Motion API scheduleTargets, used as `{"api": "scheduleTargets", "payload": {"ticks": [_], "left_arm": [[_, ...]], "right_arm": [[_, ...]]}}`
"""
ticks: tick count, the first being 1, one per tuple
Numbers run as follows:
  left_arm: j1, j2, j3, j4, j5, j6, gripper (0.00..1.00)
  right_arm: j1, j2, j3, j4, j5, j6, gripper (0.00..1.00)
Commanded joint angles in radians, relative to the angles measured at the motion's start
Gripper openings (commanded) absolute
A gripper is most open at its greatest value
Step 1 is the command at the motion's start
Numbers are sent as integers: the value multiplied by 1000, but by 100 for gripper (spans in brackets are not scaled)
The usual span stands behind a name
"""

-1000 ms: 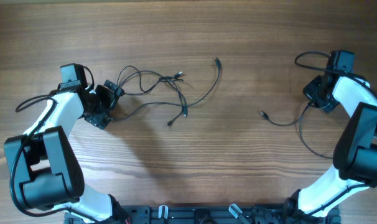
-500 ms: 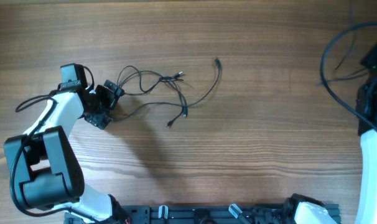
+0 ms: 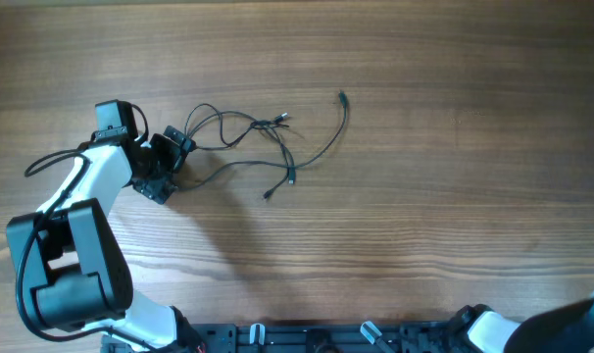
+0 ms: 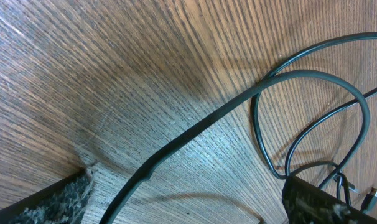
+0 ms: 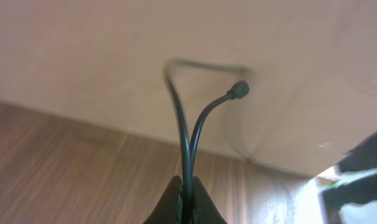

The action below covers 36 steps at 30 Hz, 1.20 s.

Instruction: Untangle cables

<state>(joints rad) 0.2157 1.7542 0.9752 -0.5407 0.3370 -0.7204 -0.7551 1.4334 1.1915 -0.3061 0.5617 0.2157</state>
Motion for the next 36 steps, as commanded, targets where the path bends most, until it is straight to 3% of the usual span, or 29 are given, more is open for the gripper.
{"api": "scheduleTargets", "payload": {"ticks": [1,7,13,14,15,17,18,19,25,32,34,36], "left_arm": [[-5,-6,-1,-1,-17,2,100],[-5,-6,-1,-1,-17,2,100],[-5,-6,-1,0,-17,2,100],[-5,-6,-1,-1,-17,2,100],[-5,-6,-1,-1,-17,2,99],[-5,-6,-1,0,-17,2,100],[-5,-6,-1,-1,-17,2,100],[-5,-6,-1,-1,-17,2,100],[-5,-6,-1,-1,-17,2,100],[-5,-6,-1,-1,-17,2,100],[-5,-6,-1,0,-17,2,100],[-5,-6,-1,0,-17,2,100]], "right_arm": [[-24,122,-10,-1,-227,53,4],[-24,255,-10,18,-340,109,4],[-55,273,-10,54,-339,180,7],[-65,273,-10,47,-339,198,15],[-81,273,-11,38,-340,212,32],[-101,273,-11,17,-338,193,71],[-108,272,-11,2,-338,168,95],[-116,272,-11,-21,-334,149,100],[-114,254,-11,-109,-447,151,100],[-8,192,-11,-68,-1040,151,100],[75,193,-11,-57,-1220,152,100],[175,193,-11,-56,-1281,152,100]]}}
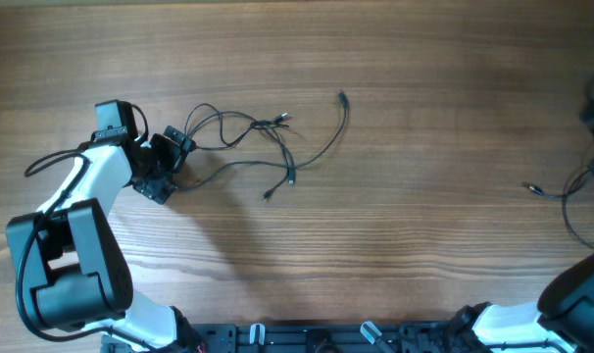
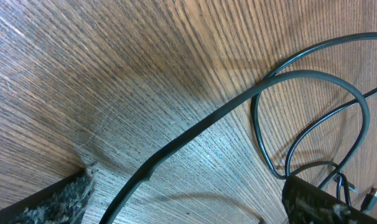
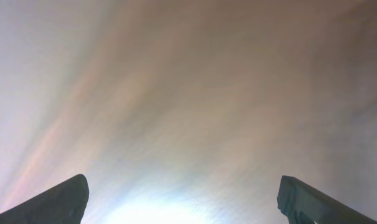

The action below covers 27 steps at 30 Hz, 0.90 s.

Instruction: Untangle cables

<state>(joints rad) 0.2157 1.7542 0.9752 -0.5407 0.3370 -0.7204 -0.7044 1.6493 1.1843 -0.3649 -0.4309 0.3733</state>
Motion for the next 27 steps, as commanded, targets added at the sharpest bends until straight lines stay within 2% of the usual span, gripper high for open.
{"api": "scheduleTargets", "payload": {"ticks": [1,9,13,15,20,25,27], "left_arm": [[-5,-6,-1,-1,-17,2,100],[-5,-6,-1,9,-17,1,100],[-4,-6,0,61,-9,1,100],[21,-21,18,63,92,23,100],[106,-115,77,57,290,92,100],[154,-311,85,15,322,92,100],[154,-402,85,-26,310,92,100]], "right_arm": [[177,-23,-3,1,-302,-6,100],[661,-11,-5,18,-260,-9,100],[912,13,-5,74,-73,-127,100],[1023,34,-5,98,19,-188,99],[1179,88,-5,171,47,-362,100],[1277,161,-4,231,238,-571,100],[1297,194,-4,252,255,-689,100]]}}
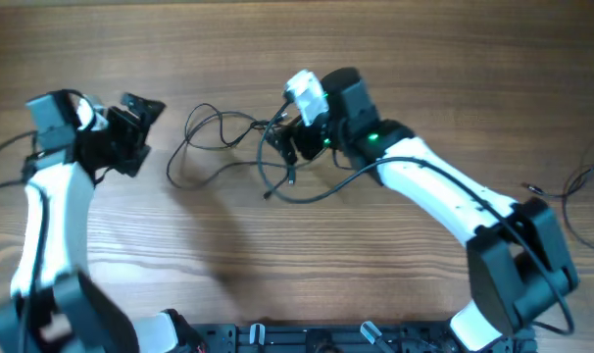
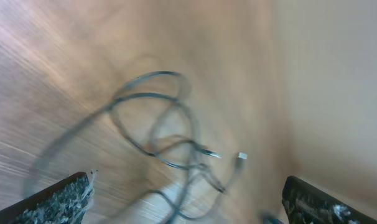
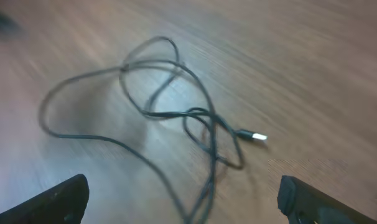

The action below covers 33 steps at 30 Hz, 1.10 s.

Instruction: Untangle cables

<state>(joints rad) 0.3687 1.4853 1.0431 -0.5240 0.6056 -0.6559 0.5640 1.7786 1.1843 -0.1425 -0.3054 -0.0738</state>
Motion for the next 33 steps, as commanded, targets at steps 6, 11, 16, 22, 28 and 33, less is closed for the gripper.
{"api": "scheduleTargets", "payload": {"ticks": [6,11,16,22,28,33], "left_arm": [[-1,-271,17,-138,22,27,100],[-1,-292,17,-158,22,27,100],[-1,-291,17,-162,22,27,100],[-3,-290,17,-195,22,27,100],[-3,-290,17,-216,22,27,100],[-10,-281,16,-261,22,27,100]], "right_arm": [[33,151,-4,108,129,-549,75],[33,218,-4,155,82,-698,67],[33,227,-4,186,11,-674,63],[29,235,-4,255,8,-657,55],[29,293,-4,264,8,-660,14],[29,294,-4,262,14,-656,4]]}}
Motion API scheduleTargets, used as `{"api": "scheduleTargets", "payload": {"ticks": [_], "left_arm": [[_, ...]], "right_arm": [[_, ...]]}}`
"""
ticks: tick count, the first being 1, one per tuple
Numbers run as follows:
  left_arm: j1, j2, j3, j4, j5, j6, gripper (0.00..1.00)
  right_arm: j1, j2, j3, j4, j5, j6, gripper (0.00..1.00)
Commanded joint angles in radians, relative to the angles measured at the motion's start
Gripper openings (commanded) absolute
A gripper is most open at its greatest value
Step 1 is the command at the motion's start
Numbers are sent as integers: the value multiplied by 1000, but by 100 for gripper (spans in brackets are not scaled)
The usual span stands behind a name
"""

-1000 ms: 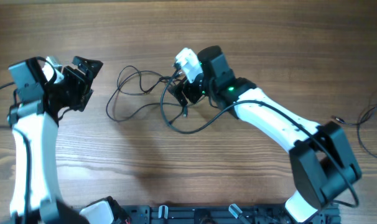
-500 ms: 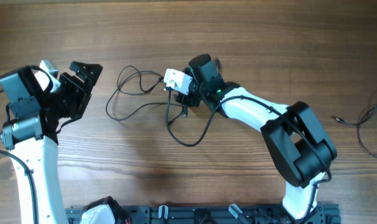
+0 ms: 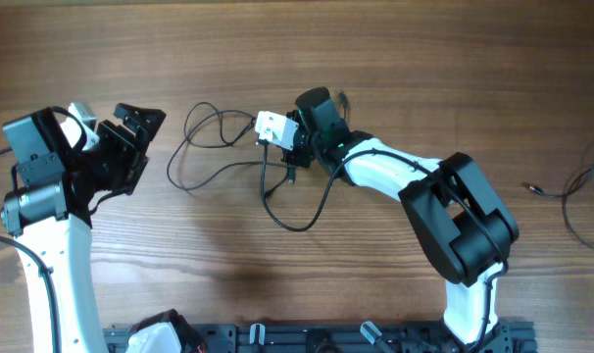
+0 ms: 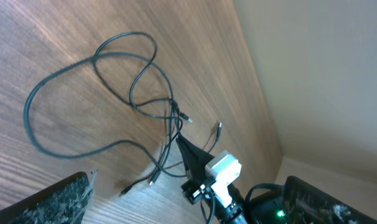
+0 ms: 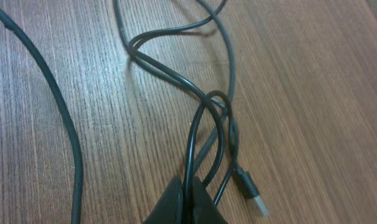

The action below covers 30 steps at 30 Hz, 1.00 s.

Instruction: Untangle cables

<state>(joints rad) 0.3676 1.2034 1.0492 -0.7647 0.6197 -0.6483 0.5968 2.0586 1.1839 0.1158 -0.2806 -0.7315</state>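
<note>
A tangle of thin black cables (image 3: pixel 223 147) lies left of the table's middle, with loops spread to the left (image 4: pixel 92 93) and a loop trailing toward the front (image 3: pixel 292 216). My right gripper (image 3: pixel 293 149) is down at the tangle's right end, shut on one black strand (image 5: pixel 190 149) that runs up from between its fingers (image 5: pixel 176 202). A USB plug (image 5: pixel 254 196) lies just right of them. My left gripper (image 3: pixel 137 145) hangs open above the table, left of the tangle, holding nothing.
A separate black cable (image 3: pixel 576 186) lies at the table's far right edge. The right arm (image 3: pixel 415 181) stretches across the middle from the front right. The wooden table (image 3: pixel 375 284) stretches all around.
My right gripper was open above the tangle; now it is low and shut on a strand at the tangle's right end. The front loop has shifted. The left gripper stays open and raised.
At first my left gripper sat open on the table around a strand at the tangle's left, and my right gripper held a cable off to the right. That cable then lay at the right edge. Later both grippers were open, raised near the tangle. Now the right grips a strand.
</note>
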Motion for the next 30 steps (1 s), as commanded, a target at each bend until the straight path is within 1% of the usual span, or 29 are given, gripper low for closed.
{"api": "scheduleTargets", "payload": {"ticks": [1,4,6,11,13,14,17,20,24,26,30], "left_arm": [[-13,5,10,-32,8,19,100],[-31,19,10,-78,7,19,100],[-43,26,10,-103,7,19,100],[-97,40,10,-153,-6,10,100],[-127,40,10,-191,-69,-44,100],[-153,40,9,-219,-133,-106,100],[-225,41,8,-246,-257,-228,100],[-323,45,8,-224,-382,-351,99],[-433,87,7,-156,-533,-434,99],[-474,132,7,-118,-577,-466,99],[-510,254,7,-14,-585,-471,98]], "right_arm": [[-3,14,-4,2,-2,2,4],[-4,5,-4,14,59,86,4],[-7,-12,-4,14,93,116,4],[-14,-99,-4,-10,215,224,4],[-22,-135,-4,-28,264,296,4],[-29,-151,-4,-39,280,341,4],[-53,-190,-4,-82,280,461,4],[-64,-229,-4,-156,280,514,4],[-64,-259,-4,-233,254,526,4],[-64,-261,-4,-259,206,527,4],[-64,-261,-4,-306,177,579,4]]}}
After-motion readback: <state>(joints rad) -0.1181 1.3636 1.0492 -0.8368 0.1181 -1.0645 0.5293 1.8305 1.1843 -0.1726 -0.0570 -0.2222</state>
